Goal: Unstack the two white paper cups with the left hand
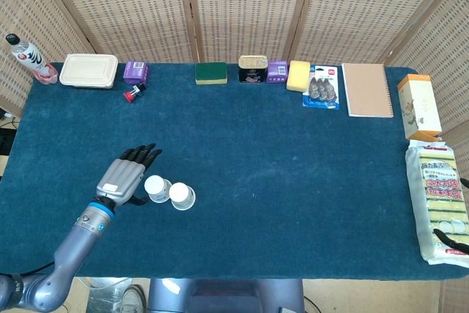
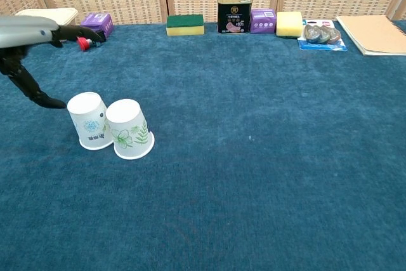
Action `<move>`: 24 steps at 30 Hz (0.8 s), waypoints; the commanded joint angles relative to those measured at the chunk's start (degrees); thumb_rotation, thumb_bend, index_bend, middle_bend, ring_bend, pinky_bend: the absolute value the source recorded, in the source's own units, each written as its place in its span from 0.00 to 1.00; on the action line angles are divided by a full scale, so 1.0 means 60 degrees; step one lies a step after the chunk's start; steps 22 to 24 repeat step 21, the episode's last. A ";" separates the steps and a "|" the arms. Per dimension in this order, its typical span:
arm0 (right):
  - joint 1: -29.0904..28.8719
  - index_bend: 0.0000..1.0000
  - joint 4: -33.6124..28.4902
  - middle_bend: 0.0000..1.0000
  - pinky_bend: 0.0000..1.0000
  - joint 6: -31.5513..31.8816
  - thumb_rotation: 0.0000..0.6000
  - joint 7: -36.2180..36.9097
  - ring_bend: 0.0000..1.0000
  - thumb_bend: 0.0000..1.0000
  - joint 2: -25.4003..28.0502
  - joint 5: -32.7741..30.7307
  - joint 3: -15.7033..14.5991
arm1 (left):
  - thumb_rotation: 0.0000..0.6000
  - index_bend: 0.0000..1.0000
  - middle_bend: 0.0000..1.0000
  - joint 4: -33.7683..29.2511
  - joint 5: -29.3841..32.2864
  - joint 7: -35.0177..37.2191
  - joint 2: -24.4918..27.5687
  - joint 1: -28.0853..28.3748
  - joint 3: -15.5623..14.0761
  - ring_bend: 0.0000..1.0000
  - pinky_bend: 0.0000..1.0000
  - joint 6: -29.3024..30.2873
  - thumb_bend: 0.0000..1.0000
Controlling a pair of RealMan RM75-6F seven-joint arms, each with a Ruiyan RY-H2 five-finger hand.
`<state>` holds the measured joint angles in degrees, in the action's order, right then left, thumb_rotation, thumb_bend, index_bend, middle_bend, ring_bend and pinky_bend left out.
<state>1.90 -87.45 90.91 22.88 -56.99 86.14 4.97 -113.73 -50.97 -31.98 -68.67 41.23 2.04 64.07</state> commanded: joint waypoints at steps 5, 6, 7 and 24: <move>-0.0005 0.13 -0.0062 0.01 0.00 0.0032 1.00 -0.0234 0.00 0.16 -0.0057 0.0027 -0.0005 | 1.00 0.00 0.00 0.0912 -0.5074 0.2512 0.0789 -0.2949 -0.1637 0.00 0.09 0.3483 0.14; -0.0017 0.13 -0.0080 0.01 0.00 0.0028 1.00 -0.0300 0.00 0.16 -0.0070 0.0039 -0.0005 | 1.00 0.00 0.00 0.1250 -0.5417 0.2918 0.0780 -0.3354 -0.1813 0.00 0.09 0.3934 0.14; -0.0021 0.13 -0.0101 0.01 0.00 0.0018 1.00 -0.0371 0.00 0.16 -0.0081 0.0047 -0.0015 | 1.00 0.00 0.00 0.1501 -0.5657 0.3242 0.0795 -0.3691 -0.1963 0.00 0.09 0.4307 0.14; 0.0012 0.13 -0.0216 0.01 0.00 0.0141 1.00 -0.0918 0.00 0.16 -0.0217 0.0128 -0.0058 | 1.00 0.00 0.00 0.3116 -0.6497 0.5586 0.0941 -0.5470 -0.1869 0.00 0.07 0.5776 0.13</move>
